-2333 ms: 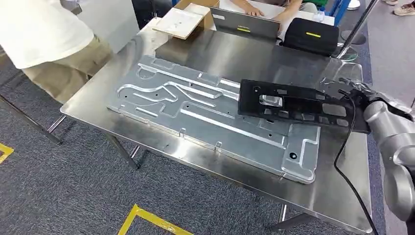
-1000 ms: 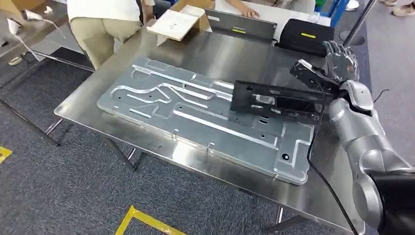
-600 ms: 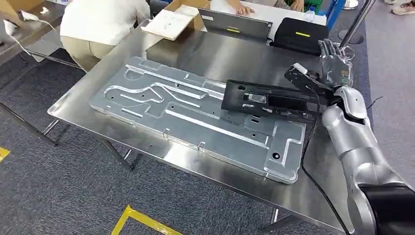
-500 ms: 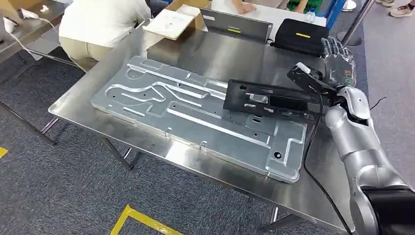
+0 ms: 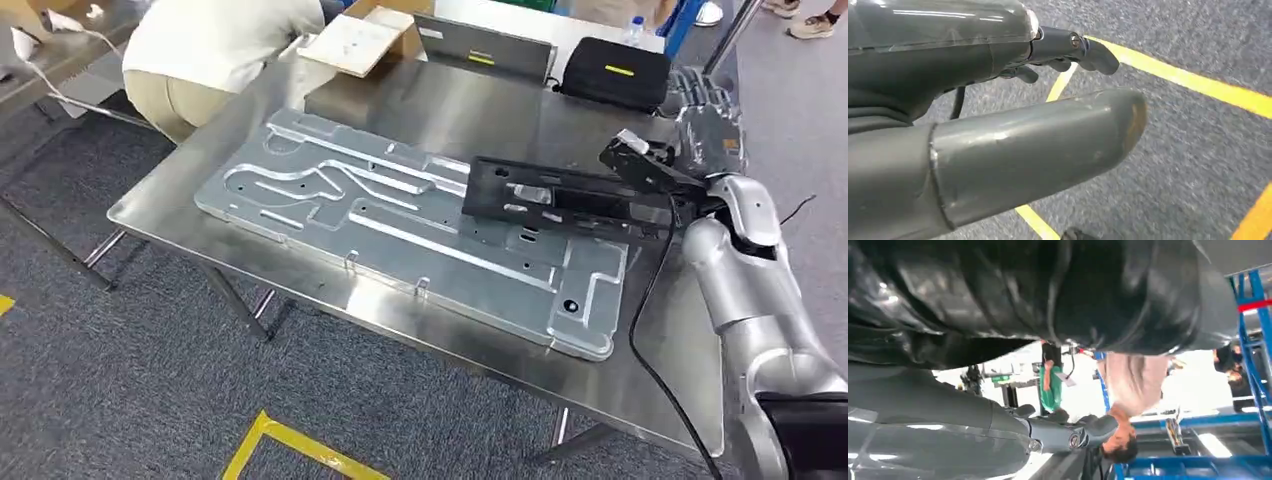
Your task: Take the parts from the cabinet and place them on the table.
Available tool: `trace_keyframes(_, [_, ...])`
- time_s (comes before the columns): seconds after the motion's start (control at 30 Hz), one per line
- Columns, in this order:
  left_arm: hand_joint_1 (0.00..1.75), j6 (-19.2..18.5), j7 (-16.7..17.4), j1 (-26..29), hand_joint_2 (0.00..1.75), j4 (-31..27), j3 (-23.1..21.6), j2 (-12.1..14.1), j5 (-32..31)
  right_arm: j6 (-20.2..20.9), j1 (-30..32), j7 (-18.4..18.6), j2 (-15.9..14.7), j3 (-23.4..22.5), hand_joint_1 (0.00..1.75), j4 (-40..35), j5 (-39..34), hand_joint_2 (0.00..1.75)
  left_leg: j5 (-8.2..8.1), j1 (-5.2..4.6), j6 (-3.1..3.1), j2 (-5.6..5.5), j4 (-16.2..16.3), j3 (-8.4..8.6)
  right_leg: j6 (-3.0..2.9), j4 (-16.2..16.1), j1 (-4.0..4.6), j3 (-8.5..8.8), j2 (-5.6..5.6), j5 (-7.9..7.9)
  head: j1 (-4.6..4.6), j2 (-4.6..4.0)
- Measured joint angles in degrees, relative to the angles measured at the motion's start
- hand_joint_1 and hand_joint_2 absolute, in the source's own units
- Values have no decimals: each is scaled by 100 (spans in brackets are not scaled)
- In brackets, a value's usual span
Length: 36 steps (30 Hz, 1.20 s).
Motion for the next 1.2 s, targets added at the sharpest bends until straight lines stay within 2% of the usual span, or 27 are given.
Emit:
trace_keyframes(0.07, [0,-7,35,0,0,0,-9,-44,-48,2,11,-2,-35,7,0,-50,22,0,33,0,-59,-1,-25,-1,-62,-23,3,-16,0,32,0,0])
trace_keyframes(0.1, [0,-4,53,-3,0,2,-13,-52,-74,2,13,0,-39,11,0,-83,33,0,-25,-8,-94,-7,21,-33,-132,-95,-77,1,-17,84,-4,0])
trace_keyframes(0.13, [0,-4,63,-4,0,2,-22,-66,-92,4,8,9,-46,20,0,-124,57,0,-158,3,-120,-12,144,-88,-157,-112,-64,-5,-21,111,0,2])
trace_keyframes(0.17, [0,-2,68,-10,0,2,-24,-66,-118,11,0,26,-59,31,0,-179,85,0,-410,10,-135,-13,491,-225,-192,-111,-62,-31,-24,132,-7,0])
trace_keyframes(0.23, [0,-2,68,-11,0,2,-24,-66,-109,42,6,88,-90,50,0,-247,118,0,-865,24,-163,-12,1422,-595,-206,-101,-52,-77,-28,154,-4,0])
trace_keyframes(0.27, [0,-2,68,-9,0,2,-24,-68,-100,50,11,98,-112,61,0,-273,120,0,-962,28,-174,-12,1741,-717,-199,-88,-52,-105,-30,167,-7,2])
trace_keyframes(0.3, [0,-2,68,-4,0,2,-24,-70,-88,67,14,116,-133,76,0,-299,122,0,-925,37,-175,-11,1789,-711,-193,-72,-55,-127,-30,176,-7,0])
trace_keyframes(0.33, [0,-2,68,-6,0,2,-24,-72,-81,72,26,154,-163,83,0,-347,129,0,-756,45,-176,-10,1534,-550,-184,-50,-60,-150,-30,183,-7,2])
trace_keyframes(0.4, [0,0,68,-13,0,2,-24,-70,-76,55,31,219,-214,98,0,-445,194,0,-330,59,-163,-9,561,8,-164,1,-73,-175,-29,184,-7,0])
trace_keyframes(0.43, [0,2,64,-18,0,2,-24,-70,-68,39,31,245,-240,105,0,-504,242,0,-288,67,-152,-13,137,216,-138,26,-71,-190,-30,183,-7,0])
trace_keyframes(0.47, [0,2,61,-26,0,2,-24,-72,-59,22,29,269,-271,107,0,-557,271,0,-325,36,-141,-24,53,256,-93,63,-28,-234,-20,187,-4,0])
trace_keyframes(0.53, [0,2,57,-21,0,2,-24,-72,-57,9,29,291,-299,122,0,-608,303,0,-280,36,-81,-30,76,201,-17,38,-22,-254,-19,241,-2,0])
trace_keyframes(0.6, [0,2,52,-27,0,2,-24,-74,-48,4,37,302,-334,153,0,-660,341,0,-201,34,31,-33,30,180,70,-3,-50,-265,-14,294,-4,0])
trace_keyframes(0.63, [0,4,50,-42,0,2,-24,-81,-19,-4,37,310,-365,164,0,-671,369,0,-154,49,86,-25,3,165,86,80,-70,-298,-9,185,-2,0])
trace_keyframes(0.67, [0,11,48,-48,0,2,-24,-81,2,-20,32,326,-398,170,0,-691,411,0,-126,49,122,-21,0,137,100,296,-68,-386,-13,-30,-2,2])
trace_keyframes(0.7, [0,13,50,-46,0,2,-24,-81,4,-39,33,354,-418,175,0,-717,444,0,-106,43,149,-20,0,102,114,714,-64,-551,-5,-308,-2,0])
trace_keyframes(0.77, [0,22,52,-29,0,2,-24,-81,2,-63,89,396,-444,192,0,-761,498,0,-64,16,166,-21,3,39,133,1564,-63,-875,-6,-701,-2,2])
trace_keyframes(0.8, [0,28,55,-19,0,2,-22,-81,2,-74,131,409,-454,203,0,-791,524,0,-43,7,167,-21,5,13,128,1721,-62,-914,-6,-720,-2,2])
trace_keyframes(0.83, [0,33,55,-9,0,2,-22,-81,4,-79,168,411,-463,214,0,-815,529,0,-25,-6,166,-22,5,-8,112,1597,-61,-813,-6,-611,-2,2])
trace_keyframes(0.87, [0,37,55,-3,0,2,-22,-83,7,-87,179,413,-479,225,0,-857,533,0,-13,-20,162,-25,5,-20,82,1260,-57,-600,-7,-426,-2,2])
trace_keyframes(0.93, [0,41,55,-2,0,2,-22,-96,9,-116,162,420,-527,225,0,-924,542,0,7,-46,153,-28,5,-20,-46,234,4,21,-6,-19,-2,0])
trace_keyframes(0.97, [0,44,55,-3,0,2,-22,-123,13,-133,154,424,-551,225,0,-964,544,0,27,-61,120,-28,5,-41,-123,-9,31,153,-19,-120,-7,2])
trace_keyframes(1.03, [0,61,52,-5,0,2,-22,-122,15,-162,164,433,-570,225,0,-1005,546,0,67,-31,56,-23,7,-73,-132,-63,77,114,-17,-64,-2,0])
trace_keyframes(1.1, [0,72,50,1,0,2,-22,-122,15,-179,191,453,-632,225,0,-1040,549,0,108,-26,-10,-23,-26,-69,-181,-113,85,114,-15,-10,-2,0])
trace_keyframes(1.13, [0,83,46,0,0,2,-22,-116,15,-194,216,468,-640,223,0,-1062,557,0,70,-48,-34,-26,4,-92,-200,-207,-15,141,-31,61,-4,0])
trace_keyframes(1.17, [0,90,39,7,0,2,-22,-116,15,-210,226,477,-649,223,0,-1086,586,0,-95,-38,-70,-33,144,-152,-218,-256,-4,139,-54,105,-2,0])
trace_keyframes(1.2, [0,90,37,9,0,2,-22,-116,15,-219,231,483,-651,223,0,-1102,599,0,-371,-22,-86,-34,502,-290,-250,-261,-5,104,-59,135,-4,0])
